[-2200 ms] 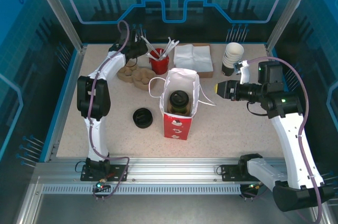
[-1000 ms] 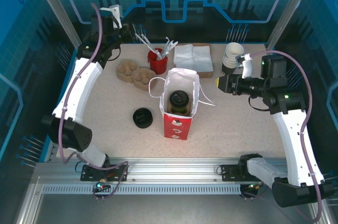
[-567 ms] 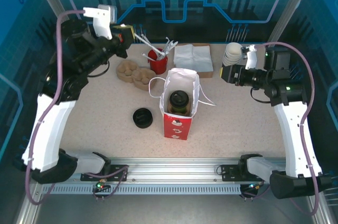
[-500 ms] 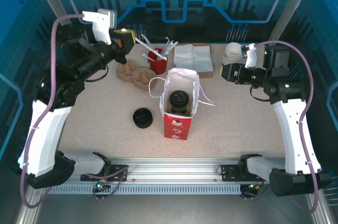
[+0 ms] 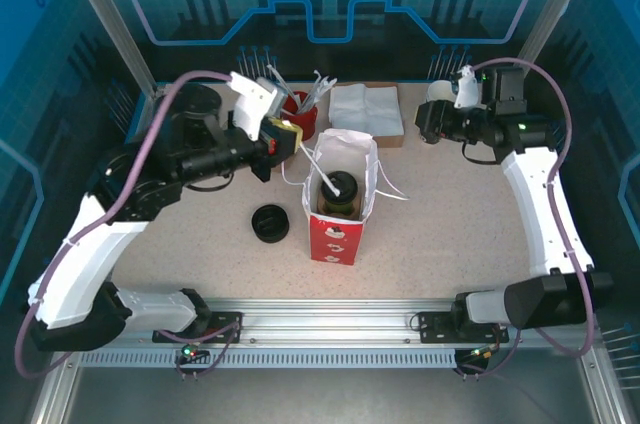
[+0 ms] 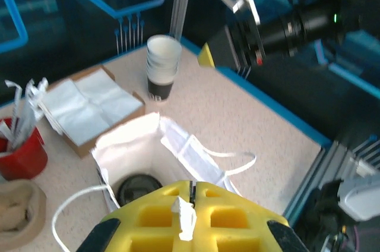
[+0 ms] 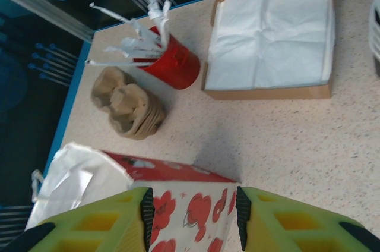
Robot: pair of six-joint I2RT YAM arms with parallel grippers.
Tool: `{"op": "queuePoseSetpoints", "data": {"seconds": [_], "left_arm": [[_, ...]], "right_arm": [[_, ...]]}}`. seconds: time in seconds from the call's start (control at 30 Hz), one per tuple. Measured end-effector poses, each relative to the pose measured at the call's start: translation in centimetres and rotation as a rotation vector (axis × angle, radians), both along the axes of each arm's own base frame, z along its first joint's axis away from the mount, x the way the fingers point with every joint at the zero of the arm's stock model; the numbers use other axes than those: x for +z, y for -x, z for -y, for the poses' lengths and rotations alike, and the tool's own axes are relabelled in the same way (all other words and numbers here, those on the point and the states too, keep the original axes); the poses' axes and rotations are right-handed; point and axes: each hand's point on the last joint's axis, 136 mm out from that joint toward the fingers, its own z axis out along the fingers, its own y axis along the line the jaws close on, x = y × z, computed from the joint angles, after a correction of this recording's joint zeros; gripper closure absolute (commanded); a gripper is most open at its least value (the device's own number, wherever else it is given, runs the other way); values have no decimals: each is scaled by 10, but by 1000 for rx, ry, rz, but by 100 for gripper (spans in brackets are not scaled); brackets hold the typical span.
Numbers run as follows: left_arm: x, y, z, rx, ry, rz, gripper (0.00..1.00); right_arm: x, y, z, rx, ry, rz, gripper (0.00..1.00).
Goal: Pack the takeout coffee
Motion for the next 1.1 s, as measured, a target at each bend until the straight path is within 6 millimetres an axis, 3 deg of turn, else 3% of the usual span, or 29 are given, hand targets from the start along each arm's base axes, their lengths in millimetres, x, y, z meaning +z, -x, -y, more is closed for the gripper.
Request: {"op": "queuePoseSetpoints", "data": {"seconds": [0.27, 0.57, 0.77, 1.1], "left_arm": [[-64, -3, 14, -25, -95, -84, 93], [-87, -3, 14, -27, -86, -78, 93], [-119, -6, 23, -45, -103, -120, 92], [-154, -7, 32, -56, -110, -182, 91]], "right_arm": [[-13, -27, -10, -32, 28, -31, 57], [-30, -53, -27, -21, 58, -46, 57], [-38, -70, -37, -26, 92, -45, 60], [-69, -98, -47, -60, 160, -50, 57]]}}
